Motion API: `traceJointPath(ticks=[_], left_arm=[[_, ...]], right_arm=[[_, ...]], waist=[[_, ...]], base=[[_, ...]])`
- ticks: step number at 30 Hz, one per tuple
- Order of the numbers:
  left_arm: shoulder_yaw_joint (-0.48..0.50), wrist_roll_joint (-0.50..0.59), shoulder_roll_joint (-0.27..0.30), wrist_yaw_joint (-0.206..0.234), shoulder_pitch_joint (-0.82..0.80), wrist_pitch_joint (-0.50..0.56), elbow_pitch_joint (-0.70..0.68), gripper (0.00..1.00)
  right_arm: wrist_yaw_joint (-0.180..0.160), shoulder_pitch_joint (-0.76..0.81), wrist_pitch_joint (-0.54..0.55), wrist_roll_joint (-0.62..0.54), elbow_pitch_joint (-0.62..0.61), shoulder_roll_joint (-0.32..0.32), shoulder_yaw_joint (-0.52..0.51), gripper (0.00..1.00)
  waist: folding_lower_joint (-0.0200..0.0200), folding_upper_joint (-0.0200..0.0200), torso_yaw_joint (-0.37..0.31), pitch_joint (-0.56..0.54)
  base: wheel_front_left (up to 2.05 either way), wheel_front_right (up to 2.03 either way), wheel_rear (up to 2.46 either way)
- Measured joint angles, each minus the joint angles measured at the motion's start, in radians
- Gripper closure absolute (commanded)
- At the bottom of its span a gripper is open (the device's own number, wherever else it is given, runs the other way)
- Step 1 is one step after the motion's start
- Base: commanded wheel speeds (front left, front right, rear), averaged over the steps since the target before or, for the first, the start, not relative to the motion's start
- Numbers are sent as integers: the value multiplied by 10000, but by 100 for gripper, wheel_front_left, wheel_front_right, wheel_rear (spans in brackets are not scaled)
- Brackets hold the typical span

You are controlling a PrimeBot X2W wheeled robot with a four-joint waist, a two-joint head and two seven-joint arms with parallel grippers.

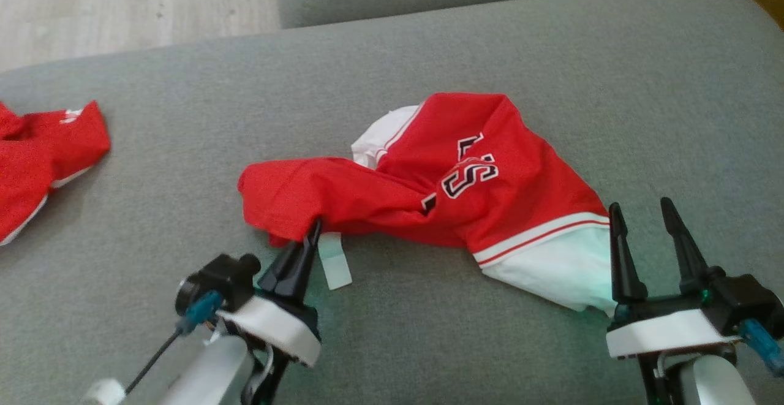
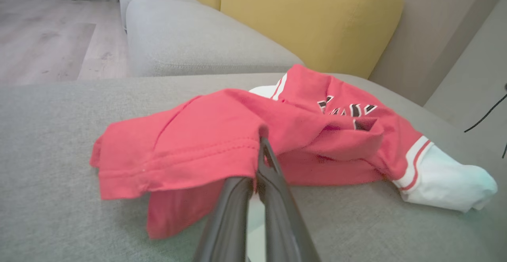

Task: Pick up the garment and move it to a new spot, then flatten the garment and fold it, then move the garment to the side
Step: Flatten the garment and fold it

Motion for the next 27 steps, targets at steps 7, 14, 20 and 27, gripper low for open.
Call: traceJointPath(ticks=[7,14,20,27], left_arm=[[-658,-1438,738,0,1389,405,-2585,100],[-1212,-2243,1333,238,2525,2107,-6155,100],[-1480,-2560,1768,754,2666,3469,-8669,100],[-874,-3294,1776,1440,2318,4253,-9329,100]], right_arm=[[0,471,0,148,40,0,-111,0],[0,639,0,236,35,0,-150,0],[0,639,0,343,40,2,-86,0],[0,635,0,426,59,0,-54,0]], waist=[[0,0,380,-395],[-2,0,864,-731],[-1,0,1027,-899],[-1,0,880,-914]], base=[[0,0,0],[0,0,0],[0,0,0],[0,0,0]])
